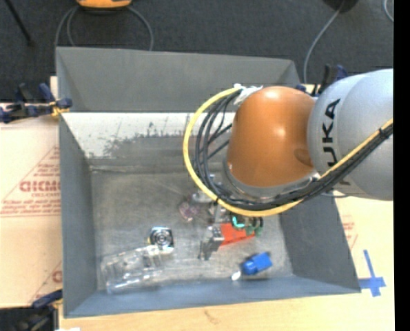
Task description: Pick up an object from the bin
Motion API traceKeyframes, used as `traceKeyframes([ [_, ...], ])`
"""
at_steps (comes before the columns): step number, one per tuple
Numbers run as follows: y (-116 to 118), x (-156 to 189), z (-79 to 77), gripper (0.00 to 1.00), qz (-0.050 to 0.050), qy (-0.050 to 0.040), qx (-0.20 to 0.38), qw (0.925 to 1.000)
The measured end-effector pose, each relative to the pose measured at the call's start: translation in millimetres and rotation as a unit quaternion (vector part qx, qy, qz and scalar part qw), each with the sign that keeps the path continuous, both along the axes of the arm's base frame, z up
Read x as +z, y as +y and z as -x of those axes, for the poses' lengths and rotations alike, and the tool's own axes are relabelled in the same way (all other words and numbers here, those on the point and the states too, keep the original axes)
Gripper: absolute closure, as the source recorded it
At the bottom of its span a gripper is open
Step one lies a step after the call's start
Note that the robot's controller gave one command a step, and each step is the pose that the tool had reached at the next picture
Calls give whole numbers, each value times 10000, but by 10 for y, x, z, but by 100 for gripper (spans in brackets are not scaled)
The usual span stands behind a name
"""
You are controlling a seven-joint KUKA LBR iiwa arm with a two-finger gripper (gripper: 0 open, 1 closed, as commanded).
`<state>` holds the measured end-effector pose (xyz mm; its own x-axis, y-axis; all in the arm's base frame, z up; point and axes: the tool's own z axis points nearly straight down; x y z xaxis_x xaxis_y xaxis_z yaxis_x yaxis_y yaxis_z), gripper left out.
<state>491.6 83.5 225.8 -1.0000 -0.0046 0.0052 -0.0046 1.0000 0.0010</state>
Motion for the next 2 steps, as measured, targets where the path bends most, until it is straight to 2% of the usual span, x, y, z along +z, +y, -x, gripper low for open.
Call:
traceKeyframes([
  [1,191,-1502,-114,0,-10,-170,410,9990],
  [2,-16,-1490,-940,0,-10,-86,44,10000],
])
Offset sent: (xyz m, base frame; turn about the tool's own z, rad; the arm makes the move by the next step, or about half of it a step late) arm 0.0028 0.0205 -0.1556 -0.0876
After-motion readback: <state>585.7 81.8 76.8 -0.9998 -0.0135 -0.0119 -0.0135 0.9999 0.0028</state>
